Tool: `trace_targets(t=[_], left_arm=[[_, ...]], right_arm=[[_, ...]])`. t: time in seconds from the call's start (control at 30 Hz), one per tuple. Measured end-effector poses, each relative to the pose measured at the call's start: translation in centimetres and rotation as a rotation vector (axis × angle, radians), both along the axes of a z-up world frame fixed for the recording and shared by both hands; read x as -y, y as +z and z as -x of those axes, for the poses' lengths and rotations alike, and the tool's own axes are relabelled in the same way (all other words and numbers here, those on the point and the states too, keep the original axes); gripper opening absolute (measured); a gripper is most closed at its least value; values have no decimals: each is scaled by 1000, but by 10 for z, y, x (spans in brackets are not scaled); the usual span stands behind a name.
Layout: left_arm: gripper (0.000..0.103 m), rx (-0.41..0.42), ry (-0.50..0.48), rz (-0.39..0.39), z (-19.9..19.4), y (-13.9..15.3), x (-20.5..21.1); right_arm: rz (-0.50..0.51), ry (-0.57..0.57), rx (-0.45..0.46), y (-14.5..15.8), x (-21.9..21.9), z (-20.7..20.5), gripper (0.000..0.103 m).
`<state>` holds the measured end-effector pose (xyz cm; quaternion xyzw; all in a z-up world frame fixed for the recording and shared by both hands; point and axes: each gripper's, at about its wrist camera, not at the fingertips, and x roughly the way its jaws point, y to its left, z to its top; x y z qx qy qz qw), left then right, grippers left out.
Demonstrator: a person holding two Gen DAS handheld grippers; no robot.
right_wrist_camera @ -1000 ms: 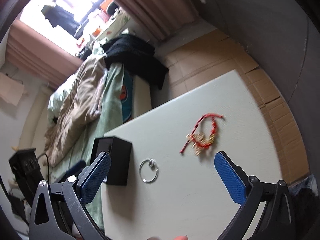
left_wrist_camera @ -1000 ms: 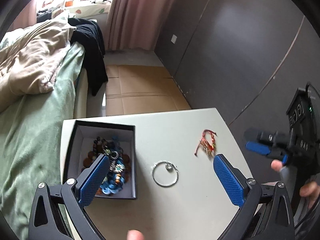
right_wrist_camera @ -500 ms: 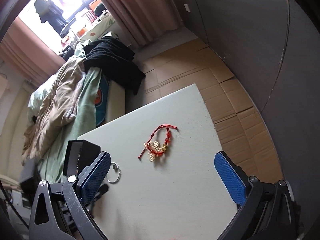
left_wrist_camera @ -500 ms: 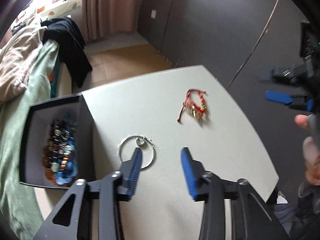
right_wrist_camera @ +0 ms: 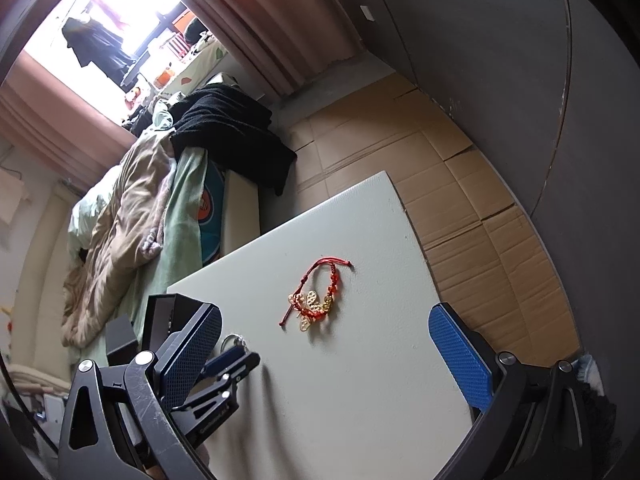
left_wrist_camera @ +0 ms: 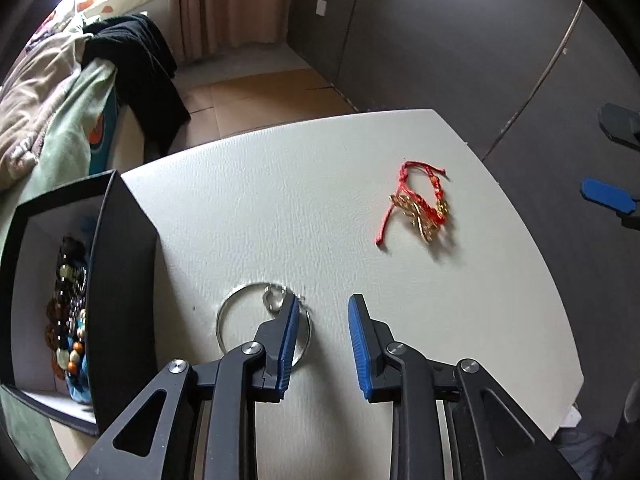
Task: Organize jewelry
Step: 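Close the left gripper on the silver hoop ring, then carry the ring over the black box with the left gripper while the right grasps the red-string bracelet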
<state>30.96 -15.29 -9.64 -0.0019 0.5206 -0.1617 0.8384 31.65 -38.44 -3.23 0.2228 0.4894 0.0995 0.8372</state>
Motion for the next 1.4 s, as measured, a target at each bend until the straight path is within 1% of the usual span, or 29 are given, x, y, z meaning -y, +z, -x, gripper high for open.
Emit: trace_targets(t=[0.17,0.27,0.33,0.37,0.4,0.5,0.63,0.7,0.83,0.97,1.03,1.1,1.17,1.2,1.3,1.37,1.4], left_arm=[[27,19,35,-23,-10,1,6],[26,57,31,-86,-9,0,17],[17,82,35,-123,-8,-1,20],[6,84,33,-117,-9,-1,19],[2,84,36,-116,-10,-2,18],[1,85,25,-108,-10,-2,14],[1,45,30,-6,-10,3,-1],[1,46,42,37,-9,9,-7],[1,52,68,155,-7,31,-28],[1,55,71,228,-3,47,-39],[1,63,73,249,-1,53,-42],[1,71,75,258,-1,59,-45],[1,84,82,267,0,66,-51],[1,91,88,269,0,68,-55],[1,115,107,270,3,77,-65],[1,124,119,282,5,81,-74],[1,129,124,285,5,83,-78]], right_arm=[[-8,-7,-16,-4,-1,-1,103],[-13,-8,-17,-4,0,0,103],[-12,-9,-15,-4,0,1,103],[-11,-8,-14,-3,0,1,103],[-10,-7,-14,-3,0,1,103],[-7,0,-19,-5,-1,0,103],[-24,21,-42,-12,-6,-4,103],[-37,23,-62,-18,-8,-7,103],[-49,36,-84,-28,-14,-11,103],[-38,56,-82,-33,-25,-14,103],[-20,71,-77,-34,-32,-16,103],[-4,95,-76,-37,-42,-19,99],[17,125,-78,-40,-53,-22,89],[26,135,-80,-42,-58,-24,87],[79,170,-79,-48,-77,-28,78],[131,193,-71,-50,-89,-31,69],[157,200,-67,-51,-93,-33,67]])
